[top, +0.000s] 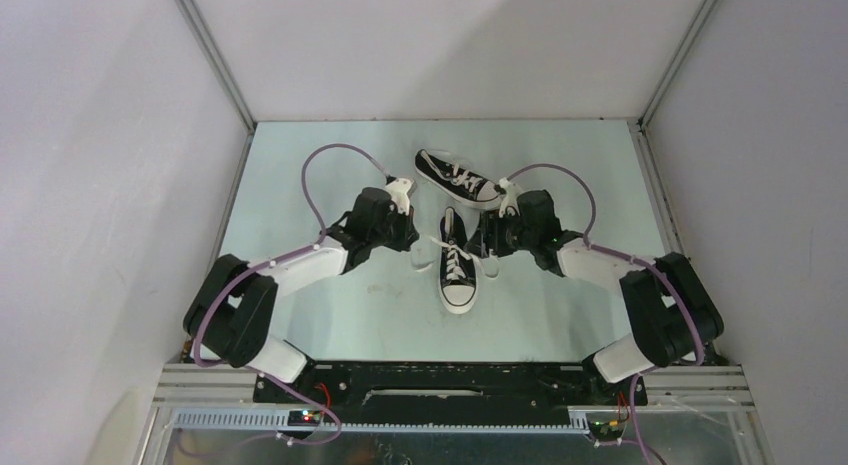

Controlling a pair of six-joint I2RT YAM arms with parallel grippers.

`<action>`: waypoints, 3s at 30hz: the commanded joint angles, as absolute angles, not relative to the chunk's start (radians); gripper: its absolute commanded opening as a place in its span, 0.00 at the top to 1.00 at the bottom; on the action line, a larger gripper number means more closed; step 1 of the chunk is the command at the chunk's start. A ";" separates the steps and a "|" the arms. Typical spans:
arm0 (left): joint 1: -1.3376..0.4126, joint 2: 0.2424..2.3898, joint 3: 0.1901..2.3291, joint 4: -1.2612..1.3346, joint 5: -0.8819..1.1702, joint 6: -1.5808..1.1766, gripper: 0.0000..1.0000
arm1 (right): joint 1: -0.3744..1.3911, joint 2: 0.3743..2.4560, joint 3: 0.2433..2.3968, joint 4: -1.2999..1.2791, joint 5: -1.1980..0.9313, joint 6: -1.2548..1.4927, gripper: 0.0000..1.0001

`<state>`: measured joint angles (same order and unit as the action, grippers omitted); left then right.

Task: Tie the shoes

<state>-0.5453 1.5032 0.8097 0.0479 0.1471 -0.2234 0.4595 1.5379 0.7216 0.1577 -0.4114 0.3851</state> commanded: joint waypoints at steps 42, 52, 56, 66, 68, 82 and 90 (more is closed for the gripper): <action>-0.559 1.586 0.730 0.464 0.311 -0.435 1.00 | 0.614 1.574 0.873 0.371 -0.329 0.356 0.50; -0.560 1.557 0.716 0.470 0.312 -0.427 1.00 | 0.611 1.645 0.912 0.362 -0.367 0.371 0.58; -0.561 1.540 0.705 0.478 0.308 -0.424 1.00 | 0.611 1.656 0.916 0.358 -0.383 0.374 0.65; -0.561 1.500 0.684 0.493 0.304 -0.414 1.00 | 0.609 1.656 0.916 0.335 -0.407 0.385 0.72; -0.561 1.493 0.681 0.488 0.301 -0.411 1.00 | 0.609 1.655 0.916 0.331 -0.410 0.387 0.77; -0.580 1.438 0.654 0.392 0.155 -0.400 0.50 | 0.604 1.634 0.917 0.324 -0.395 0.417 1.00; -0.692 1.367 0.635 0.393 0.018 -0.270 0.01 | 0.594 1.643 0.941 0.296 -0.408 0.446 1.00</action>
<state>-0.6300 1.4033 0.6132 0.3786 0.1184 -0.3714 0.5995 1.6520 0.8867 0.2970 -0.3965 0.4225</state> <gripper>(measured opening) 0.928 0.008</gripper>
